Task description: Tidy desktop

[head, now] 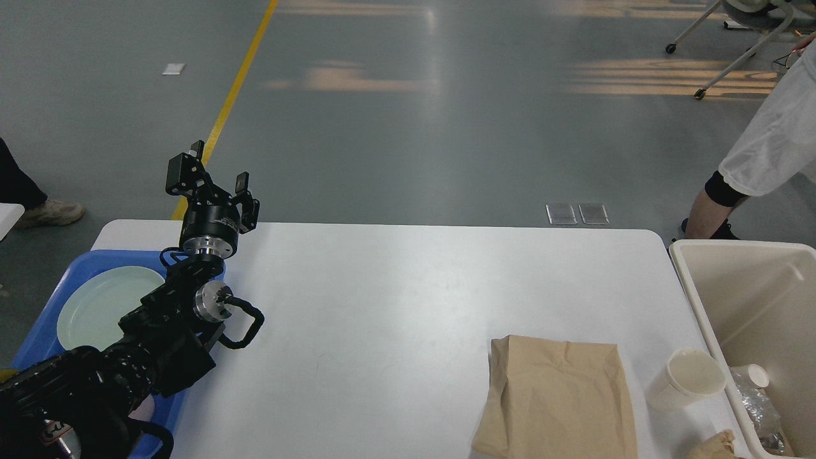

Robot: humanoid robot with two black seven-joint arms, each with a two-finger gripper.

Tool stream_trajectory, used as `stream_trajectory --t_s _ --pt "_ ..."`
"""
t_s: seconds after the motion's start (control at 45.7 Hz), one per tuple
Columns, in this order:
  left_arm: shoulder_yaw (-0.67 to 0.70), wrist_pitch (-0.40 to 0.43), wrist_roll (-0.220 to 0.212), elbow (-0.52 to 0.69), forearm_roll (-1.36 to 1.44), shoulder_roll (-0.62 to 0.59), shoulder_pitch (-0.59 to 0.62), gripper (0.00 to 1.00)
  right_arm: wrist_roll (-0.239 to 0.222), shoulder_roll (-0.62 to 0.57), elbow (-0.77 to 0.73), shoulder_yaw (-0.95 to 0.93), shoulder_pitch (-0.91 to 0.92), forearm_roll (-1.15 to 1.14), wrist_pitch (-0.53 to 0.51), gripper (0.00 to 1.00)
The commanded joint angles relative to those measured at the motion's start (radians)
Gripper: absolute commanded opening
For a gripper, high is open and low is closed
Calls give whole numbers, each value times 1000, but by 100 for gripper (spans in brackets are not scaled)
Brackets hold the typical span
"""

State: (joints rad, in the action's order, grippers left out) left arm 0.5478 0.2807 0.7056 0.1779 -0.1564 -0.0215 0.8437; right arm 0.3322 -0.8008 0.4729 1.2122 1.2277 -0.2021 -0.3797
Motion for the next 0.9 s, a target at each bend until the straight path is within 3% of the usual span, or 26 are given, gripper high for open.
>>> stream_trajectory --t_s 0.0,0.241,0.416,0.766,0.875 --pt "0 0 0 0 0 0 0 96 1 -5 19 165 196 0 -181 100" --pt "0 0 0 0 0 0 0 96 1 37 59 247 443 -129 -347 100" --pt "-2 0 0 0 0 0 0 96 2 95 58 247 556 -214 -398 100" --pt "0 0 0 0 0 0 0 96 -2 225 64 244 662 -215 -413 100" --pt "0 0 0 0 0 0 0 96 -5 229 96 245 673 -214 -531 100"
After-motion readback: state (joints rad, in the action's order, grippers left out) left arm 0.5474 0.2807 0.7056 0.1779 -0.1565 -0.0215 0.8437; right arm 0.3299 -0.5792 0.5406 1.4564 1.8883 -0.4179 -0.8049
